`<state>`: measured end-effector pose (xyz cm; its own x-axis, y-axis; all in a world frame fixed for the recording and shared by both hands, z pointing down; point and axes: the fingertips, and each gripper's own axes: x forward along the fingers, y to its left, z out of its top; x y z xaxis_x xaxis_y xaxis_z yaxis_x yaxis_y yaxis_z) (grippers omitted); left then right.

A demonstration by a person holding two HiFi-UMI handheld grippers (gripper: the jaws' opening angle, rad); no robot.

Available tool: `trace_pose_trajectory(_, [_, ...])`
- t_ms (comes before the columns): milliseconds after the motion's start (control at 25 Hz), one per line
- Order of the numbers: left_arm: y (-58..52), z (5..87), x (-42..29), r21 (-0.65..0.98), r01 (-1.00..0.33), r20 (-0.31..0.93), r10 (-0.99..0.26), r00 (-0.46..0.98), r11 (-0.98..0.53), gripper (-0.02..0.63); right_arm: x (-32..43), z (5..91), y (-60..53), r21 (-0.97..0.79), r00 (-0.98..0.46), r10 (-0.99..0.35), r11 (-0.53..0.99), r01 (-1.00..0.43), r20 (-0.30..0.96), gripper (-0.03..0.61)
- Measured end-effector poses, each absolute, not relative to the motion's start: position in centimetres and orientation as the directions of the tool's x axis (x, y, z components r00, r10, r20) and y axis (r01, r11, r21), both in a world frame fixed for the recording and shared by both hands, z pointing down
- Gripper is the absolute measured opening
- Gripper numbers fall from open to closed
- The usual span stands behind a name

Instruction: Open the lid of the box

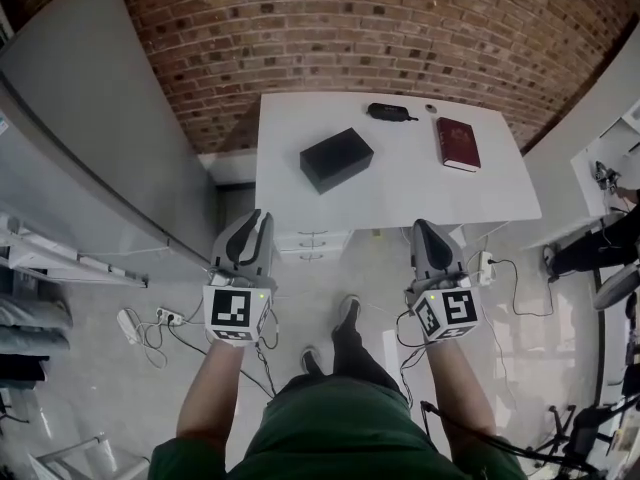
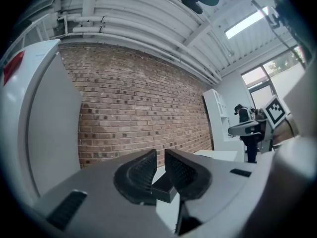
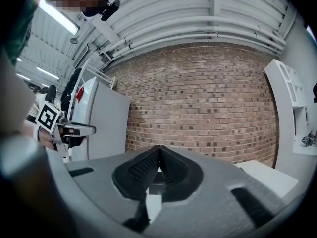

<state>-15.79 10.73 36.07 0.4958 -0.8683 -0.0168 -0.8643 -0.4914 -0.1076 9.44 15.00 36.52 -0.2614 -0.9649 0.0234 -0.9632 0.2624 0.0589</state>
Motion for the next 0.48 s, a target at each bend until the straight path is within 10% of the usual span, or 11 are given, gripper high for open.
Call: trace_pose_trajectory(480, [2.9,35.6,-14.7,-0.131,-0.903,-0.007,-0.910,0.414,-0.410,0.048,10.9,37.6,5.0,0.028,-0.344,-0.939,0.345,-0.938,0.017,0.002])
